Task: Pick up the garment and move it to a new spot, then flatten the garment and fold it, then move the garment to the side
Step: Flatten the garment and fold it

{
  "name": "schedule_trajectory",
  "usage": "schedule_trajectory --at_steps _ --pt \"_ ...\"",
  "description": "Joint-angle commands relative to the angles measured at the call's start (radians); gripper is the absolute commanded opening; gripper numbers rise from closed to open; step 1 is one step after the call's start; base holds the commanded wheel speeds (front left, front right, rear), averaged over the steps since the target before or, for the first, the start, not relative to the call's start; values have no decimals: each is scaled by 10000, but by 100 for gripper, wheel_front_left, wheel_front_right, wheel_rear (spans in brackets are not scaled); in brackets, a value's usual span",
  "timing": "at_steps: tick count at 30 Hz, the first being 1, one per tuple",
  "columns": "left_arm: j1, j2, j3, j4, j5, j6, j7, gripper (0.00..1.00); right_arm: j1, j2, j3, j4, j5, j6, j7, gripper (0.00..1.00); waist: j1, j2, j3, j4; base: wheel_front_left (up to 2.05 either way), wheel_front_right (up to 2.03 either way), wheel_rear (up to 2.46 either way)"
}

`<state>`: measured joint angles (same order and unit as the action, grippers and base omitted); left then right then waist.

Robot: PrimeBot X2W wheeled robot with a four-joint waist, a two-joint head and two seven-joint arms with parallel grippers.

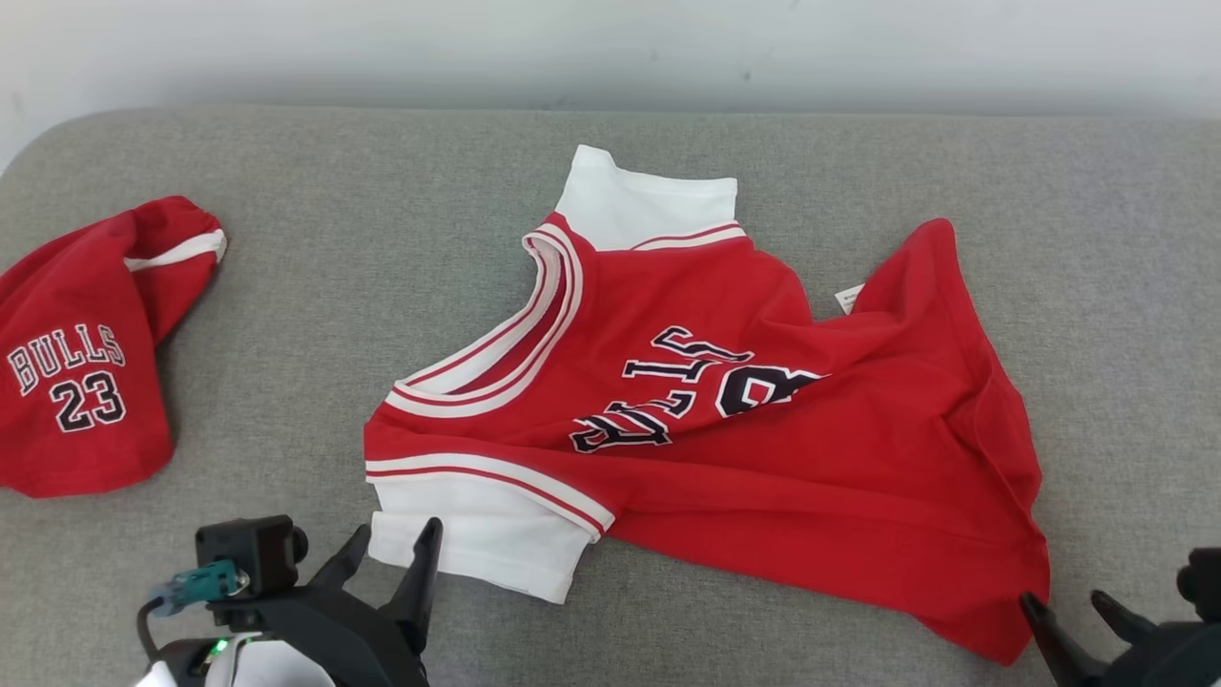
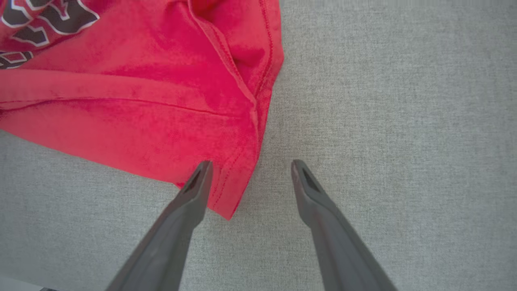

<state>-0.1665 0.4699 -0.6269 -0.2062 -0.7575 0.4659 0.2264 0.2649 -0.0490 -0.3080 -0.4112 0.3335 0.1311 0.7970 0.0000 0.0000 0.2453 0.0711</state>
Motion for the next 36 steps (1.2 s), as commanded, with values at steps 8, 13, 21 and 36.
schedule_trajectory --at_steps 8,13,21,36 --pt "-299 -109 -295 541 25 -134 282 100 -671 -30 273 488 -285 -7 -219 100 0 0 -62 28 0 0 0" --pt "-426 101 -151 1125 15 54 519 100 -1041 -29 362 603 -534 -7 -141 100 0 0 5 29 0 0 0" --pt "-622 97 -114 1601 -193 -200 614 100 -1510 -30 433 808 -751 -7 -111 100 0 0 153 25 0 0 0" --pt "-931 -94 -455 2238 -367 -617 920 100 -1660 -29 106 1376 -721 -7 -112 92 0 0 261 54 0 0 0"
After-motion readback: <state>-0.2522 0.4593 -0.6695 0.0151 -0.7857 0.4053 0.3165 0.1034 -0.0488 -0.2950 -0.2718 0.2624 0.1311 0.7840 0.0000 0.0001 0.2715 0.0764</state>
